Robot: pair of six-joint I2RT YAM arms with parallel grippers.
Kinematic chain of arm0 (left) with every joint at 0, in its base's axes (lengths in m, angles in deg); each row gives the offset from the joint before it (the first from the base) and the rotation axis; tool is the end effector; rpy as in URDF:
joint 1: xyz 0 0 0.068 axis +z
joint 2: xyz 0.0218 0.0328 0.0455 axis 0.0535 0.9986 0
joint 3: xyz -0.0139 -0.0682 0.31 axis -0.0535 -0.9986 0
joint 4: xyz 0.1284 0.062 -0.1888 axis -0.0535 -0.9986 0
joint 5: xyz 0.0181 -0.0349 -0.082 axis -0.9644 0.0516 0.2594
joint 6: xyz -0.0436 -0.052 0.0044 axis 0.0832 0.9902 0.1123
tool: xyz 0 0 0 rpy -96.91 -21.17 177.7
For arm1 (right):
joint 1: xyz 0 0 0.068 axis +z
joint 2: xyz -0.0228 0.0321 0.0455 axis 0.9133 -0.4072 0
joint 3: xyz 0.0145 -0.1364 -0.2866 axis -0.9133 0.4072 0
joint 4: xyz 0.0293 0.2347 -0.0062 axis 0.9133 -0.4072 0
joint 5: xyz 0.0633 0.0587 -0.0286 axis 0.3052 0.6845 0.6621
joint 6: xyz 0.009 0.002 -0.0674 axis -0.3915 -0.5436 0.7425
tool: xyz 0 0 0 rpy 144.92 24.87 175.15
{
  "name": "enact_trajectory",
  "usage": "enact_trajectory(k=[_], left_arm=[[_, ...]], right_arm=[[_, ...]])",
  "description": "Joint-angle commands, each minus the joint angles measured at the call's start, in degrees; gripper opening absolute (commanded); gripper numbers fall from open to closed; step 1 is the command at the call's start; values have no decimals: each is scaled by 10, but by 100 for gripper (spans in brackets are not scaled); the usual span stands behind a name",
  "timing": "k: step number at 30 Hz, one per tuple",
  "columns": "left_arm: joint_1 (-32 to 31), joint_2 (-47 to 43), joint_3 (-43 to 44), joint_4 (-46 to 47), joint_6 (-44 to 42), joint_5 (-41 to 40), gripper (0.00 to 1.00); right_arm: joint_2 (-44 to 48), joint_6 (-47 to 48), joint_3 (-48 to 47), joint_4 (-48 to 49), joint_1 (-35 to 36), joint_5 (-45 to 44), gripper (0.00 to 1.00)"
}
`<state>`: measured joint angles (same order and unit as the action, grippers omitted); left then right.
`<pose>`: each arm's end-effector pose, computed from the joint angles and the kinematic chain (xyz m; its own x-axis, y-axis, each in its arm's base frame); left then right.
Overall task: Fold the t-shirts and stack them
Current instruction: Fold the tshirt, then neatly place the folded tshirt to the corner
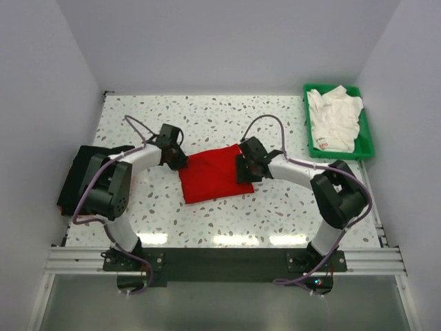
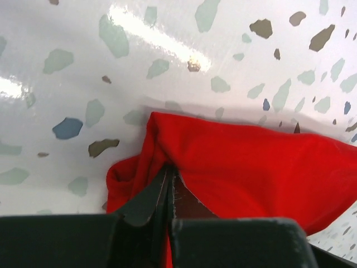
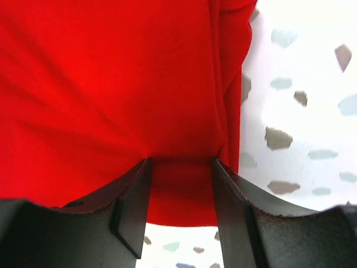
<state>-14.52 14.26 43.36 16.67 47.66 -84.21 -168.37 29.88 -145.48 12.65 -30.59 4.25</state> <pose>0.3369 -0.1060 0.2017 -0.7213 -0.6183 -0.3122 -0.4877 0.7735 -0.4049 0.2883 0.2006 0.2145 -0.8796 -0.0126 -0.4756 -0.1290 0.9685 0.2129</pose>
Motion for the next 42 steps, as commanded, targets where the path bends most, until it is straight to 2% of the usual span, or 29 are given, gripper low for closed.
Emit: enact_trajectory(k=[1, 5, 9, 15, 21, 27, 32, 36, 42], left_arm=[[6, -43, -7, -14, -38, 1, 5], [9, -87, 20, -34, -66, 18, 26], [27, -129, -2, -39, -69, 50, 52], [35, -181, -58, -57, -82, 76, 69], [34, -210, -142, -16, -82, 147, 71], [33, -200, -189, 10, -95, 157, 73], [32, -169, -198, 38, -102, 180, 73], [32, -145, -201, 53, -98, 185, 73], [31, -100, -202, 66, -87, 154, 71]], right_arm=[[40, -25, 24, 0, 0, 13, 51], [75, -14, -2, -31, -1, 4, 52], [96, -4, -28, -43, -1, -8, 55], [46, 14, -83, -36, 0, 20, 55], [-37, 35, -186, -54, -7, -13, 55], [-141, 49, -273, -76, -21, -50, 54], [-189, 49, -285, -85, -47, -55, 48], [-204, 49, -275, -74, -67, -20, 43], [-209, 50, -266, -59, -77, 26, 41]])
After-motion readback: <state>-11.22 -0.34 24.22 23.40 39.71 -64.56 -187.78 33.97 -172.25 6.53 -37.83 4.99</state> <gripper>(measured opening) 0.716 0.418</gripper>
